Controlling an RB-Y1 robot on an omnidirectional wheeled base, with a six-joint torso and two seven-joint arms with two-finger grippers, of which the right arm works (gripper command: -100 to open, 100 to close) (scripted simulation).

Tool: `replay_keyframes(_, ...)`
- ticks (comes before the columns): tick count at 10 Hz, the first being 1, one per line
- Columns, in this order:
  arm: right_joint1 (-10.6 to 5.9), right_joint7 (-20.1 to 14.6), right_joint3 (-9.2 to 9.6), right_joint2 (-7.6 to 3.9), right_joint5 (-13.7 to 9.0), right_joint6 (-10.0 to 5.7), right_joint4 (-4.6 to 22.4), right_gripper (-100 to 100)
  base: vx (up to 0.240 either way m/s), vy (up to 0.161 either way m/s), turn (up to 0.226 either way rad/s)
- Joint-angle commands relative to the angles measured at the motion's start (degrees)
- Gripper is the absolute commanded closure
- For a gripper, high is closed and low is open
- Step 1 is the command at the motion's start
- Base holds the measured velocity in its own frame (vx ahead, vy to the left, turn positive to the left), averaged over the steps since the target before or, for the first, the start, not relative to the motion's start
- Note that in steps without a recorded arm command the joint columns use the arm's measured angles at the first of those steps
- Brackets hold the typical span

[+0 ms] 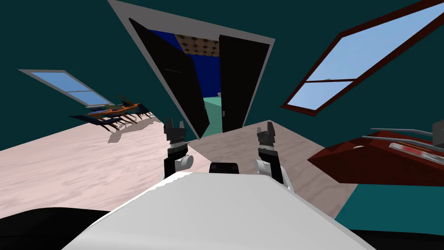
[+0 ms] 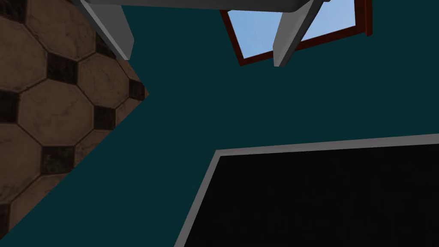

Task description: Push the door open

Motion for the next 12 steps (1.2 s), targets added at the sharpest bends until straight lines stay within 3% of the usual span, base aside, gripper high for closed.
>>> replay_keyframes(1, -0.77, 0.0, 0.09, -0.59, -0.2, -0.46, 1.8, -100, 0.221, -0.089, 0.067)
replay_keyframes(12, -6.48, 0.3, 0.73, -3.64, -1.3, -3.86, 14.8, -100, 0.093, 0.008, 0.040)
